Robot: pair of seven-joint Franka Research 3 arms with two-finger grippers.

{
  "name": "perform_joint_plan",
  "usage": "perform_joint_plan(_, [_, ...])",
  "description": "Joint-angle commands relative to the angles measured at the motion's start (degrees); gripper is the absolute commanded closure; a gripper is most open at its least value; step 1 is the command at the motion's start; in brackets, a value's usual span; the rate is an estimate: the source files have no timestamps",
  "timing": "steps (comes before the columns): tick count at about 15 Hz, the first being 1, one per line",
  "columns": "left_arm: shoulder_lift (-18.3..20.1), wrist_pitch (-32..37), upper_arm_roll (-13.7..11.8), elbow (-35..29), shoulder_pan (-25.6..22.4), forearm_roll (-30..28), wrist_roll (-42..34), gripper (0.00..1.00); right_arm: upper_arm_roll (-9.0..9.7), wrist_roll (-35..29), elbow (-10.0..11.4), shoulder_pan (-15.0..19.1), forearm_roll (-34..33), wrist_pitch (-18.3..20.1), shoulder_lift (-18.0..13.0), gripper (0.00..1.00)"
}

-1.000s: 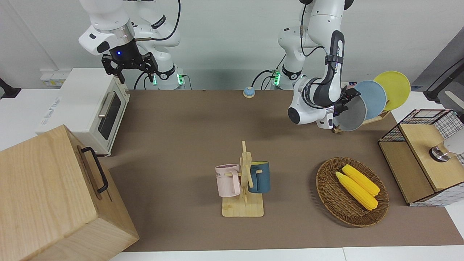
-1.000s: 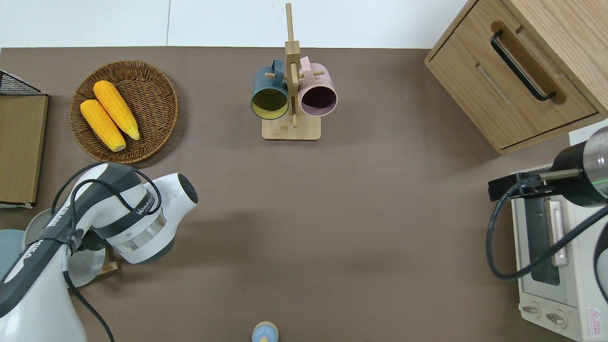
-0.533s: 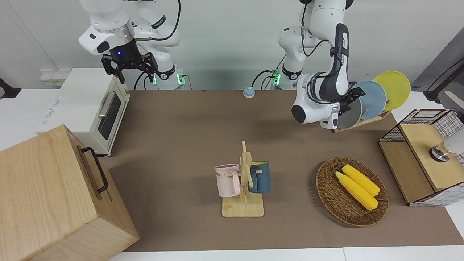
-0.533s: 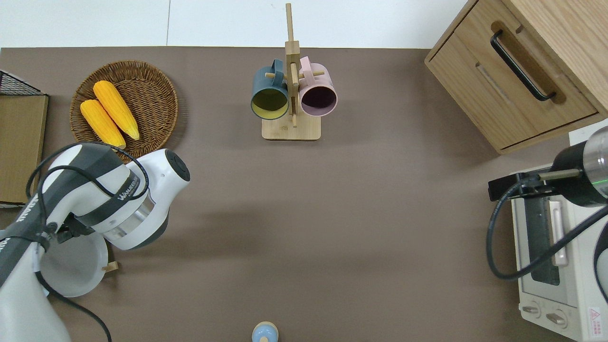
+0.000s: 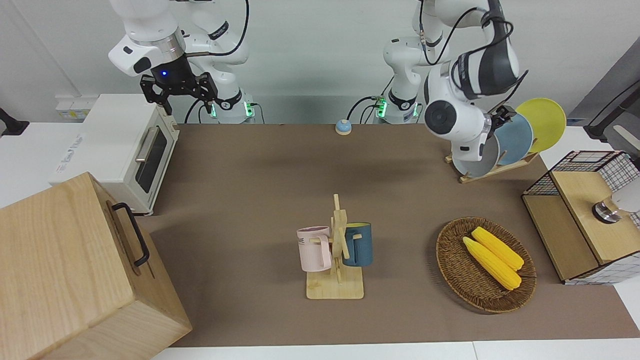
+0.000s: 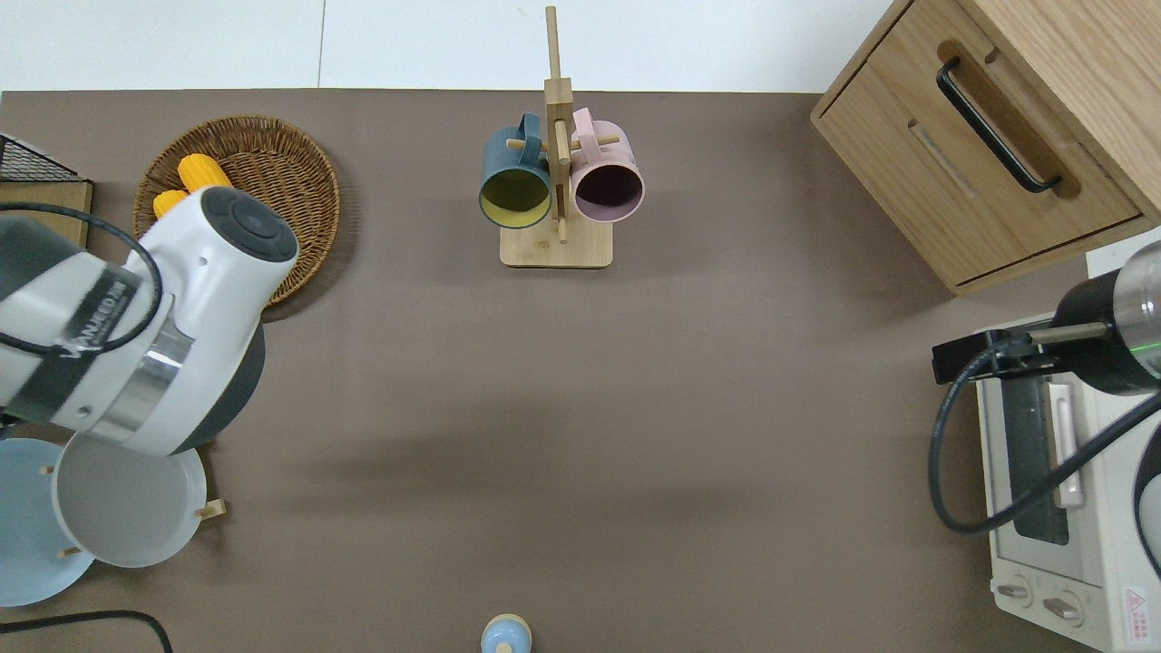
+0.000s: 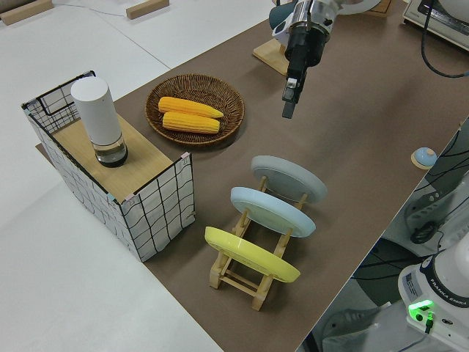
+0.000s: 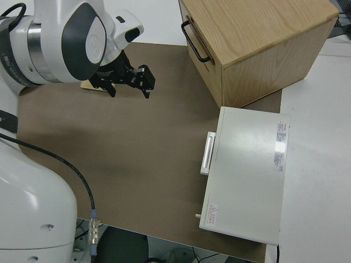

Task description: Pick gray plate from table and place it on lower plate rack with left arm

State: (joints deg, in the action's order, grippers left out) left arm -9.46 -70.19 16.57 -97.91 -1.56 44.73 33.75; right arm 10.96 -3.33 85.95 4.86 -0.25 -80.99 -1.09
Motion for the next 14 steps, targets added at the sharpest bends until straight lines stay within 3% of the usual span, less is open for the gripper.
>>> perform_joint_plan(1, [-0.6, 1.5, -0.5, 8.1, 0.5, -7.9, -3.7, 0.01, 0.38, 0.1, -0.3, 0.4, 0.4, 0.8, -0.1, 0.013])
perform_joint_plan(5, [-0.6, 1.8, -1.5, 15.1, -0.1, -20.6, -7.2, 0.01, 0.29, 0.0, -0.3, 0.4, 0.4, 0.8, -0.1, 0.013])
perform_joint_plan(8, [-0.1, 1.6, -1.5, 16.6, -0.5, -26.5, -10.0, 0.01, 0.38, 0.0, -0.3, 0.4, 0.4, 0.8, -0.1, 0.013])
perform_joint_plan(14, [1.3, 0.2, -1.5, 20.3, -4.8, -41.8, -28.9, 0.01, 0.38, 0.0, -0.3, 0.4, 0.4, 0.8, -0.1, 0.013])
